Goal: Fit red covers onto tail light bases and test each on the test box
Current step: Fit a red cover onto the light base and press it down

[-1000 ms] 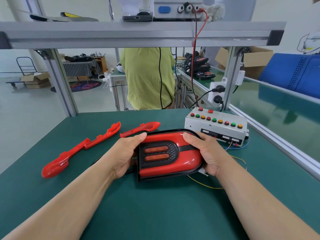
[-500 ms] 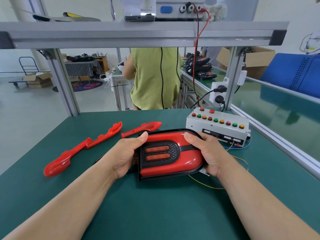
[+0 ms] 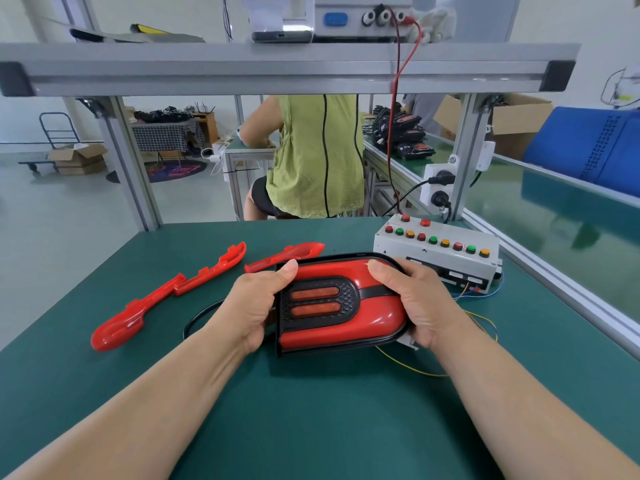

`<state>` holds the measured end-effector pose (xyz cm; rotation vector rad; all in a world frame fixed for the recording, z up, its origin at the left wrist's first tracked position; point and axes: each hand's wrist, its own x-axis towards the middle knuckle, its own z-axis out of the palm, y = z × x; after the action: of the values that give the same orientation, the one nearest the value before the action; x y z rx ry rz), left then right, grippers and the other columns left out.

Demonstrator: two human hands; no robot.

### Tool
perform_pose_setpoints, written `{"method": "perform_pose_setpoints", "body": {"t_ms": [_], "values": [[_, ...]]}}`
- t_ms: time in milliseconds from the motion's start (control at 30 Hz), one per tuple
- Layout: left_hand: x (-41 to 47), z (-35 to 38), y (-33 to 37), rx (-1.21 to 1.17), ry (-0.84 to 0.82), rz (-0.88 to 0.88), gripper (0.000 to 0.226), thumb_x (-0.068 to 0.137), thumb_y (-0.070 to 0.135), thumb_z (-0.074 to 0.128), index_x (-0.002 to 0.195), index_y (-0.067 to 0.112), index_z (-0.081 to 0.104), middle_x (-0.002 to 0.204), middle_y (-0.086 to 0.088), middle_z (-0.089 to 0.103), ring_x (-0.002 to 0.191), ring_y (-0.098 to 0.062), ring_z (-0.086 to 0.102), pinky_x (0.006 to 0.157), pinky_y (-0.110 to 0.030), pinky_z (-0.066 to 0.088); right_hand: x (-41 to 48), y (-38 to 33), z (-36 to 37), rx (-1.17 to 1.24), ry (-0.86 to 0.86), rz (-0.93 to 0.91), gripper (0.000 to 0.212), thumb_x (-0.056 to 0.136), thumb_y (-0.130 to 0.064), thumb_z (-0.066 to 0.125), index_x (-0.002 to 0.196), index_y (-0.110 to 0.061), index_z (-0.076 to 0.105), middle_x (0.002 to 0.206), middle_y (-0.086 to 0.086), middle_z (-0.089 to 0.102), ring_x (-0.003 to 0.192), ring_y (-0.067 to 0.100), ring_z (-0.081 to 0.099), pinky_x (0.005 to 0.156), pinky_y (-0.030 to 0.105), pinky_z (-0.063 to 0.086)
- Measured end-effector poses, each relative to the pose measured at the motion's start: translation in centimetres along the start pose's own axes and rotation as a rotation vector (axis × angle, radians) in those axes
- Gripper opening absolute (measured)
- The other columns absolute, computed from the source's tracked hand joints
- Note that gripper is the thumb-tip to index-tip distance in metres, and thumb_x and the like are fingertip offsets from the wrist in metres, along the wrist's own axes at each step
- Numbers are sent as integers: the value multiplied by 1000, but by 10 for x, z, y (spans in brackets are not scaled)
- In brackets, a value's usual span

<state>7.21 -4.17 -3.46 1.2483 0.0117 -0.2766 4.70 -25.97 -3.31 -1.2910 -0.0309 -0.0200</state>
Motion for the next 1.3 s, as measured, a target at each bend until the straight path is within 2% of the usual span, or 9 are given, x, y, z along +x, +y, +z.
{"method": "perform_pose_setpoints", "body": {"t_ms": [300,433,533,700,800,867,933,1100,1300], "values": [[-1,0,-2,-31,-58,-9,40,95,34,56,125,11,68,117,-27,68,106,-44,67,89,-59,55,1,3,0,-35,-25,21,30,61,-40,80,86,-22,79,91,14,76,75,27,74,62,37,58],[0,0,-1,-26,-74,1,38,97,36,54,127,16,67,119,-26,68,108,-44,66,92,-61,53,2,2,-3,-50,-24,53,39,60,-45,82,89,-20,78,97,16,75,80,30,73,69,44,60],[0,1,-1,-25,-52,3,38,97,36,55,124,13,69,116,-26,69,104,-43,69,80,-53,58,4,1,-5,-84,-30,98,46,69,-50,83,100,-16,76,104,18,74,90,34,73,81,51,59],[-1,-5,2,2,-5,20,39,95,39,56,116,11,73,114,-25,70,102,-42,70,76,-50,59,11,-6,-17,-138,30,113,46,99,-51,48,114,-13,70,108,9,74,95,24,70,83,43,58],[-1,-10,5,-10,64,20,39,91,40,61,101,7,78,107,-25,72,94,-42,72,67,-48,60,11,-11,-28,-295,123,131,30,102,-32,48,104,-10,68,97,12,73,79,16,68,68,30,55],[0,-13,7,-12,95,22,39,92,42,61,95,8,79,105,-24,73,90,-40,73,64,-47,60,8,-13,-35,-490,80,142,13,96,-13,58,93,-12,70,91,9,73,73,11,68,63,25,54],[1,-15,8,-16,118,30,39,93,44,61,90,10,80,101,-22,74,87,-40,74,63,-47,59,3,-17,-40,-698,-36,167,15,84,-1,69,87,-15,71,88,3,74,76,10,67,64,22,52],[0,-15,8,-28,133,52,39,94,43,59,84,13,81,99,-22,75,83,-38,74,60,-45,60,-10,-25,-31,-956,-308,257,45,53,-36,86,93,-24,70,91,-6,72,80,7,64,76,26,51],[0,-17,10,-6,116,71,38,95,43,58,85,15,81,99,-20,75,84,-37,74,61,-45,60,-4,-15,-22,-1227,-179,132,26,70,-25,86,86,-20,66,81,-8,65,75,11,60,76,31,50]]}}
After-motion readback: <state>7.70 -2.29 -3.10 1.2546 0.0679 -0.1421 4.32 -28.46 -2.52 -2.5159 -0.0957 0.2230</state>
